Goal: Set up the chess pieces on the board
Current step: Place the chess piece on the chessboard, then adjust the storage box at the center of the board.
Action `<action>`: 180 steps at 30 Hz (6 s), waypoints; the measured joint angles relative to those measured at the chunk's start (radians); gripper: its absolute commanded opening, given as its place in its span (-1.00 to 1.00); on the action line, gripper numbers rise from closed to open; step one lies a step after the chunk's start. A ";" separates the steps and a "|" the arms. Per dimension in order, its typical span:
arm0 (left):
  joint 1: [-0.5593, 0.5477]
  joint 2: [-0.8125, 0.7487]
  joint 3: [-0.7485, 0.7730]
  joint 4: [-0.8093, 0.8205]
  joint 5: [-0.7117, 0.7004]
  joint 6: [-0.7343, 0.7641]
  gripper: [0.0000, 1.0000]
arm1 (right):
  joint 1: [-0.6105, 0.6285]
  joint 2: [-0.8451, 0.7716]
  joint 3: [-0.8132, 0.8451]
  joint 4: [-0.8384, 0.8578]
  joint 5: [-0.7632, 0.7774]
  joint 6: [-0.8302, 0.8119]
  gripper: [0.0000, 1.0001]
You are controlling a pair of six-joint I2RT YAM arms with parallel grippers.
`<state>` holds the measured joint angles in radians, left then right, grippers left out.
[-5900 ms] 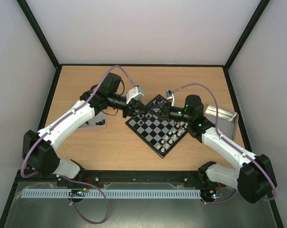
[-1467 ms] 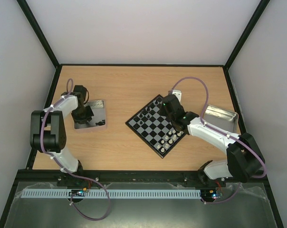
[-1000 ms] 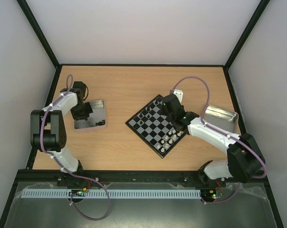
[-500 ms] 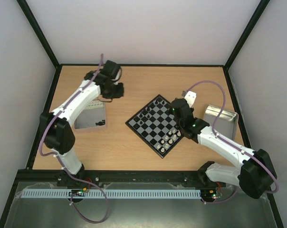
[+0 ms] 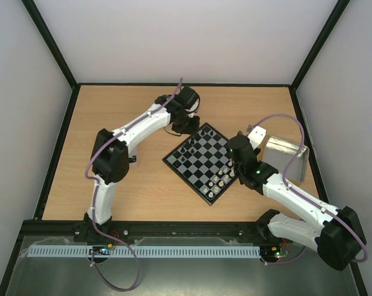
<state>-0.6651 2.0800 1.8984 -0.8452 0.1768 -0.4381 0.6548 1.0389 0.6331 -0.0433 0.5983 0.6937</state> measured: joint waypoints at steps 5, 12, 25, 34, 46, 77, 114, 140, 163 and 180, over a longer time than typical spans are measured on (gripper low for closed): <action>-0.027 0.069 0.051 0.028 0.019 -0.001 -0.84 | 0.000 -0.046 -0.034 -0.005 0.043 0.008 -0.36; -0.053 0.163 0.093 0.082 0.013 -0.003 -0.83 | 0.000 -0.049 -0.042 -0.017 0.056 0.014 -0.36; -0.088 0.243 0.109 0.095 -0.100 0.002 -0.81 | 0.000 -0.037 -0.049 -0.023 0.051 0.028 -0.35; -0.099 0.269 0.121 0.098 -0.148 0.008 -0.71 | 0.000 -0.018 -0.051 -0.023 0.039 0.030 -0.35; -0.098 0.285 0.168 0.084 -0.139 0.011 -0.46 | 0.000 -0.016 -0.051 -0.023 0.034 0.034 -0.34; 0.210 -0.800 -0.803 0.360 -0.347 -0.044 0.48 | 0.000 0.032 -0.015 0.012 -0.093 0.064 -0.09; 0.592 -0.275 -0.519 0.140 -0.202 0.332 0.44 | -0.001 0.394 0.373 0.021 -0.381 -0.017 -0.07; 0.586 -0.079 -0.397 0.145 -0.232 0.799 0.38 | -0.001 0.358 0.357 -0.011 -0.504 0.067 -0.08; 0.623 -0.072 -0.378 0.146 -0.184 0.795 -0.67 | -0.001 0.359 0.340 0.004 -0.505 0.054 -0.08; 0.643 -0.072 -0.377 0.139 -0.180 0.614 -0.95 | -0.001 0.322 0.304 0.016 -0.510 0.051 -0.09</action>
<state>-0.0219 2.0075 1.5215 -0.7059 -0.0032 0.1761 0.6540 1.3605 0.9367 -0.0277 0.0879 0.7444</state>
